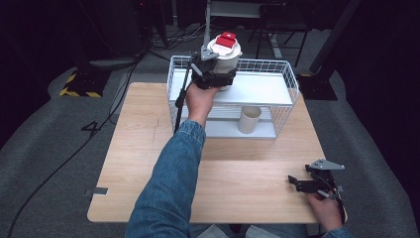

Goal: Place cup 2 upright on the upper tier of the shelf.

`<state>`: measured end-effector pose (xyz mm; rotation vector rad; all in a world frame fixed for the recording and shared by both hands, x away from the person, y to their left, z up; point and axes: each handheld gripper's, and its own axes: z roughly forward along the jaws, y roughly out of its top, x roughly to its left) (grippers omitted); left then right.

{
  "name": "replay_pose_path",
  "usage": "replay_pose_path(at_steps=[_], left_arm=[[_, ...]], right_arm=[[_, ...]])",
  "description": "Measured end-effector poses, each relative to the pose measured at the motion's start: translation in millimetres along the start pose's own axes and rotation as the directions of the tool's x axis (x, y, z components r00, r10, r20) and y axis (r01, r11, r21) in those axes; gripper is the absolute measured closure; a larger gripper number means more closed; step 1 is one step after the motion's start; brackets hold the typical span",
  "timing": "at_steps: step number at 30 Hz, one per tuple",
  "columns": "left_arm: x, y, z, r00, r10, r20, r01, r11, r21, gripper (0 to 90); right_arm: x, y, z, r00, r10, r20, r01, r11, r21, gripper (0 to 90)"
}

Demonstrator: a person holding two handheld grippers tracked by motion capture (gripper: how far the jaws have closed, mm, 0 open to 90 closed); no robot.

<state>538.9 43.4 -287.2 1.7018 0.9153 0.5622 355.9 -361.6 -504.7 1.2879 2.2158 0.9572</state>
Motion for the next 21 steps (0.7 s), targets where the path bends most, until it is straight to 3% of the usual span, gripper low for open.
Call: replay_pose_path(at_steps=[8, 21], left_arm=[[-3.1, -3.2, 3.7, 1.0000, 0.008, 0.001, -0.008, 1.0000, -0.001, 11.3], [-2.8, -7.6, 5.7, 0.9999, -0.013, 0.001, 0.013, 0.9999, -0.006, 11.1]], right_arm=[[0.0, 0.0, -0.1, 1.0000, -0.001, -0.001, 0.001, 1.000, -0.001, 11.7], [-0.1, 0.0, 0.0, 1.0000, -0.003, -0.001, 0.003, 1.000, -0.002, 11.8]])
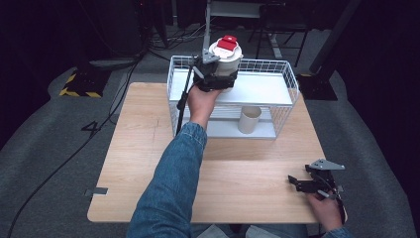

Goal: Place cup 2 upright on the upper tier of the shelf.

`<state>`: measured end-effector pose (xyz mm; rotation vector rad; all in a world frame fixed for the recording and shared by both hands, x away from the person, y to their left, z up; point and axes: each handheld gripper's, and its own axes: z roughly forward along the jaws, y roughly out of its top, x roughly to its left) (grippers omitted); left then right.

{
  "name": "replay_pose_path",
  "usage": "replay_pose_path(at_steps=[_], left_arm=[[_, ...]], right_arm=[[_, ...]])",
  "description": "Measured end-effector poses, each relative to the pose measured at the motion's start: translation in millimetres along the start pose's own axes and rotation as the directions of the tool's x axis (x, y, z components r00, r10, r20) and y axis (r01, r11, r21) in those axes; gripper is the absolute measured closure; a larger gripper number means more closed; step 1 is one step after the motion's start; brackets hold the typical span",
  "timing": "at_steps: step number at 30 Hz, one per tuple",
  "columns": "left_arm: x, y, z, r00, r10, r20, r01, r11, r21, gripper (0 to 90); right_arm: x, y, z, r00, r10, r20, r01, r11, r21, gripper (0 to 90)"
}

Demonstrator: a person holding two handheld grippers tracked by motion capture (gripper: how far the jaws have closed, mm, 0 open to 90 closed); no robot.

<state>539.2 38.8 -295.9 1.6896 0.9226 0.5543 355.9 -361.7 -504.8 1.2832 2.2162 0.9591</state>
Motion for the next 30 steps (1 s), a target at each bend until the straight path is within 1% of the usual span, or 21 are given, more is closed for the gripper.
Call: replay_pose_path(at_steps=[6, 9, 10, 11, 12, 13, 14, 18, 21, 24, 26, 30], left_arm=[[0.7, -0.5, -0.2, 0.9999, -0.008, -0.010, 0.008, 1.0000, -0.002, 11.7], [4.7, -1.8, -1.8, 0.9994, -0.035, 0.004, 0.035, 0.9991, -0.022, 13.7], [4.7, -1.8, -2.3, 0.9995, -0.031, -0.004, 0.031, 0.9990, -0.032, 11.9], [4.3, -1.5, -2.5, 0.9996, -0.026, -0.008, 0.026, 0.9992, -0.031, 7.3], [3.3, -1.2, -2.3, 0.9998, -0.018, -0.007, 0.018, 0.9993, -0.032, 4.9], [2.0, -0.9, -2.6, 0.9999, -0.006, -0.013, 0.006, 0.9996, -0.028, 4.6], [0.9, -0.6, -2.9, 0.9997, -0.009, -0.021, 0.008, 0.9994, -0.034, 4.8], [1.5, 1.2, -5.6, 0.9992, -0.032, -0.022, 0.031, 0.9986, -0.044, 1.8], [2.2, 2.3, -8.9, 0.9993, -0.028, -0.024, 0.027, 0.9987, -0.043, 0.0], [2.1, 3.9, -13.7, 0.9996, -0.023, -0.014, 0.023, 0.9986, -0.048, 0.0], [1.4, 5.4, -17.9, 0.9998, -0.015, -0.009, 0.015, 0.9987, -0.048, 0.0], [-1.5, 8.1, -29.4, 0.9999, 0.015, -0.001, -0.015, 0.9988, -0.048, 0.0]], right_arm=[[0.0, 0.0, -0.1, 1.0000, 0.000, -0.001, 0.000, 1.000, 0.000, 11.9], [0.0, 0.0, 0.0, 1.0000, -0.001, -0.001, 0.001, 1.000, 0.000, 11.9], [0.0, 0.0, 0.0, 1.0000, -0.001, -0.001, 0.001, 1.000, 0.000, 11.9], [0.0, 0.0, 0.0, 1.0000, -0.001, -0.001, 0.001, 1.000, 0.000, 11.9], [0.0, 0.0, -0.1, 1.0000, 0.000, 0.000, 0.000, 1.000, 0.000, 11.9], [0.0, 0.0, -0.1, 1.0000, 0.000, 0.000, 0.000, 1.000, 0.000, 11.9], [0.0, 0.0, -0.1, 1.0000, 0.000, -0.001, 0.000, 1.000, 0.000, 11.9], [0.0, 0.0, 0.0, 1.0000, -0.001, -0.001, 0.001, 1.000, 0.000, 11.9], [-0.1, 0.0, -0.1, 1.0000, -0.001, -0.001, 0.001, 1.000, 0.000, 12.0], [0.0, 0.0, -0.1, 1.0000, 0.000, -0.001, 0.000, 1.000, 0.000, 12.0], [0.0, 0.0, -0.1, 1.0000, -0.001, -0.001, 0.001, 1.000, 0.000, 12.0], [-0.2, 0.0, -0.1, 1.0000, -0.003, -0.001, 0.003, 1.000, 0.001, 12.0]])
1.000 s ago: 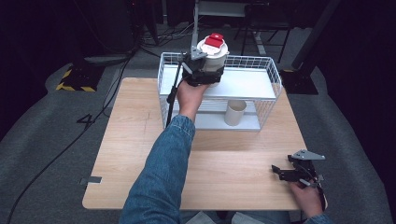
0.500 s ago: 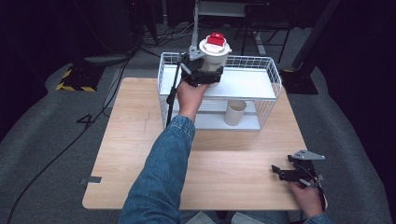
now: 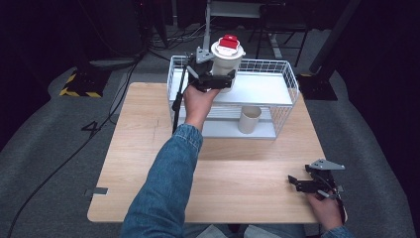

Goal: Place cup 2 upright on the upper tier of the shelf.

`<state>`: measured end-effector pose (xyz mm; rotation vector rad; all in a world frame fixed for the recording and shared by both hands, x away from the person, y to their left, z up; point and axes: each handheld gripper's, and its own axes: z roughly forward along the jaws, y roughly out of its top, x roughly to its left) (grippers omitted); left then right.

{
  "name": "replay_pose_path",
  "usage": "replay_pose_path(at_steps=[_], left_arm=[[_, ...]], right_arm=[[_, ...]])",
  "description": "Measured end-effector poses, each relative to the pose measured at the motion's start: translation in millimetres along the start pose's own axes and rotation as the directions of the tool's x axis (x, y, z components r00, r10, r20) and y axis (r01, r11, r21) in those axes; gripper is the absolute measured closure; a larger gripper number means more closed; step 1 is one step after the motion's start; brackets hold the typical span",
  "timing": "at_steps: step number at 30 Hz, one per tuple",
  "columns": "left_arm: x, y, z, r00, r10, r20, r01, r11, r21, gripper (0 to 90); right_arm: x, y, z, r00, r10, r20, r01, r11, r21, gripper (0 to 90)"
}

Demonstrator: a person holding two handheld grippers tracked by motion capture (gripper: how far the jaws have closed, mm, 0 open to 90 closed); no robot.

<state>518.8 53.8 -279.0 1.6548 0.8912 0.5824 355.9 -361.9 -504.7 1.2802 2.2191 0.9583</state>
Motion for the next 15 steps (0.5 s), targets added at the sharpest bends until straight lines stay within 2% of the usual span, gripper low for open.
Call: replay_pose_path(at_steps=[15], left_arm=[[-11.4, 0.6, -50.5, 0.9989, 0.032, 0.036, -0.031, 0.9992, -0.025, 0.0]], right_arm=[[0.0, 0.0, 0.1, 1.0000, 0.000, -0.002, 0.000, 1.000, 0.000, 12.0]])
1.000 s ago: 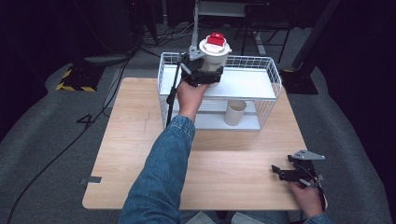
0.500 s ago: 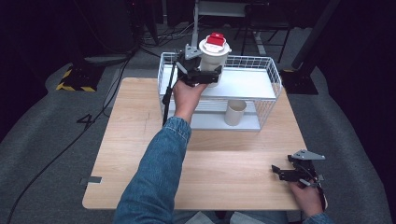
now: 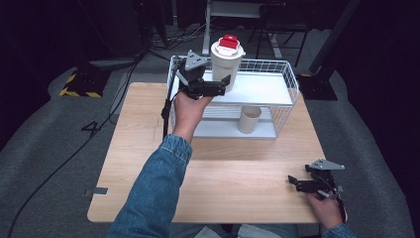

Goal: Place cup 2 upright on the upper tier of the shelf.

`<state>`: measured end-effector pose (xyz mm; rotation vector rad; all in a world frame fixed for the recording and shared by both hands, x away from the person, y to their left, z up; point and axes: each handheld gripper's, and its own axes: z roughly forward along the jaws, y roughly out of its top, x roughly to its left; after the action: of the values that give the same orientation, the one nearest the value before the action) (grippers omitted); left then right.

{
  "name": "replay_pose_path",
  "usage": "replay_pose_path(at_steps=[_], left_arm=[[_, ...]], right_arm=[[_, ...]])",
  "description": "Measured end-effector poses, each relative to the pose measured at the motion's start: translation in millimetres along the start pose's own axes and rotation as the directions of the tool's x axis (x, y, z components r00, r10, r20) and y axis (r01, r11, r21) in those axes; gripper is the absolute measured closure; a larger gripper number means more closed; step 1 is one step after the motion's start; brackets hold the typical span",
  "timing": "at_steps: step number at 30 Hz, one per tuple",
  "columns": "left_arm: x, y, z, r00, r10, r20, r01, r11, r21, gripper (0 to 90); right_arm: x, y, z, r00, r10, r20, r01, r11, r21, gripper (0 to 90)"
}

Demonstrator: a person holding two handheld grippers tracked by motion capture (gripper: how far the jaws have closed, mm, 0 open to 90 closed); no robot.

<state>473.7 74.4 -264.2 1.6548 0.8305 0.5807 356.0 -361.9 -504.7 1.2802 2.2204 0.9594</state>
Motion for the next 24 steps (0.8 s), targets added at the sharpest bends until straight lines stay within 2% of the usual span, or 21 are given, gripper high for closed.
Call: replay_pose_path(at_steps=[10, 14, 19, 24], left_arm=[[-9.2, -4.1, -33.2, 0.9997, 0.018, 0.019, -0.018, 0.9998, -0.003, 0.0], [-11.6, -9.7, -45.1, 0.9996, 0.016, 0.024, -0.017, 0.9998, 0.012, 0.0], [-12.3, -19.0, -60.7, 0.9996, 0.027, 0.002, -0.028, 0.9992, 0.030, 0.0], [-10.6, -27.5, -77.3, 0.9997, 0.022, -0.009, -0.021, 0.9991, 0.038, 0.0]], right_arm=[[-0.2, 0.0, 0.1, 1.0000, -0.002, 0.000, 0.002, 1.000, -0.001, 12.0], [-0.2, 0.0, 0.1, 1.0000, -0.002, 0.000, 0.002, 1.000, -0.001, 11.9], [0.2, 0.4, 0.4, 1.0000, -0.003, -0.003, 0.003, 1.000, 0.000, 12.0], [0.4, 0.9, 0.8, 1.0000, -0.007, -0.005, 0.007, 1.000, 0.000, 12.0]])
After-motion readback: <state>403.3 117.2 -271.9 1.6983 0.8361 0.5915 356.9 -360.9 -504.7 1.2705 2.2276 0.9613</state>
